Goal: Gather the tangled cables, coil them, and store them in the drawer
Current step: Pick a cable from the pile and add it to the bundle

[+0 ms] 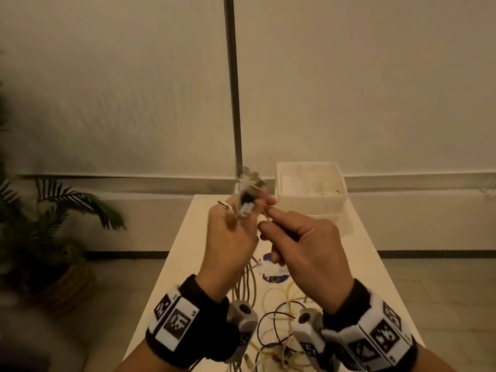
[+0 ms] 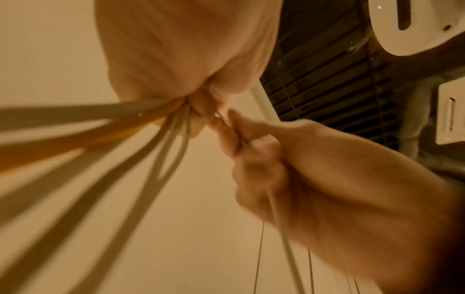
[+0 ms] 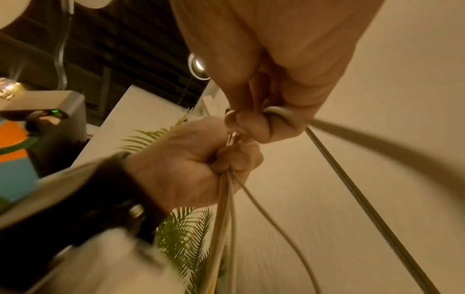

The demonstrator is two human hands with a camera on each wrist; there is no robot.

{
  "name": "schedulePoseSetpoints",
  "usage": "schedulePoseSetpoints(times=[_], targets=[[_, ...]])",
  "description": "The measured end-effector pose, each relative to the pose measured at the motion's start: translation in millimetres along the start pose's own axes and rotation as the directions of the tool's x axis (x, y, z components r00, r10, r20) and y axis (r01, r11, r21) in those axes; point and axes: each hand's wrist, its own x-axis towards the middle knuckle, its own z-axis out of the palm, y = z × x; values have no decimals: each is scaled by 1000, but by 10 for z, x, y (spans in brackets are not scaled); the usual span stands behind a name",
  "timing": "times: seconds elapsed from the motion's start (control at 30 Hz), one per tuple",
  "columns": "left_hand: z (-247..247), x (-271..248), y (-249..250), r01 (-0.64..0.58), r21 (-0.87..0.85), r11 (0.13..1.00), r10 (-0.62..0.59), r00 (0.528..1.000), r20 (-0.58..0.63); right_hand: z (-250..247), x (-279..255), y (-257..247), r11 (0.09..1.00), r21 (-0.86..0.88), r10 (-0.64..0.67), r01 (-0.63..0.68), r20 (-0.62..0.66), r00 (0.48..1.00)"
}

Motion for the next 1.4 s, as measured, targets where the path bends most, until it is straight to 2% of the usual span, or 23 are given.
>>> schedulePoseSetpoints(times=[0.03,0.1,0.2,0.27,0.33,0.37,0.43,0.47,0.5,0.57,0.77,0.83,0.9,0.93,0.97,1.0,1.03,1.07,1.1,1.17,1.23,1.33,1.4], targets=[[-68,59,13,-20,-37,999,17,997,-73,-3,-59,41,999,-44,-15,16,18,1000],[-275,222,100,24,-250,968,-79,974,-213,-28,-186,148,997,-78,40,-28,152,988],[-647,360,345,36,-512,858,-169,962,-215,-181,-334,414,969,-35,233,-244,459,858],[-914,371,464,69,-599,798,-160,982,-100,-363,-324,580,933,-65,338,-353,491,803],[-1076,314,542,182,-585,790,-139,983,118,-527,-230,644,900,-73,420,-429,406,812],[-1088,258,541,260,-560,787,-140,959,247,-584,-168,651,886,-32,444,-463,352,824],[-926,95,543,353,-384,853,-167,882,441,-611,-18,601,851,157,449,-502,281,849],[-759,7,489,297,-193,935,-179,867,465,-582,51,550,831,235,438,-504,280,854],[-570,-52,403,146,43,988,-149,874,462,-526,113,498,825,270,421,-496,292,859],[-216,-93,188,-138,347,928,-13,917,399,-386,190,377,852,246,372,-463,340,864],[-129,49,-133,-353,637,686,99,912,398,-289,164,250,830,315,354,-459,338,872],[-195,110,-173,-310,634,708,118,938,327,-328,111,312,876,243,323,-416,343,882],[-307,247,-156,-73,388,919,53,997,62,-369,44,402,889,199,325,-412,358,875],[-395,337,-91,11,185,983,9,994,-110,-391,5,456,883,194,340,-429,367,866],[-503,429,-27,25,-5,1000,-25,962,-273,-419,-37,509,875,187,357,-447,375,855],[-605,489,20,-3,-59,998,-20,922,-387,-448,-75,556,869,169,378,-466,381,844],[-730,529,35,-23,-10,1000,16,885,-465,-472,-107,600,865,143,401,-481,379,834],[-815,528,33,-32,79,996,66,883,-464,-490,-121,632,861,119,424,-494,368,828],[-837,505,26,-66,168,984,127,915,-383,-503,-117,659,854,103,449,-509,347,823],[-715,384,-44,-209,259,943,230,972,-53,-512,-55,665,842,89,488,-532,298,821],[-420,211,-113,-307,412,858,236,948,215,-499,41,599,847,66,490,-527,284,824],[-86,85,-229,-309,453,836,106,902,419,-447,181,479,867,78,445,-493,326,834],[-40,89,-298,-348,473,809,95,872,480,-418,230,435,853,141,425,-502,369,826]])
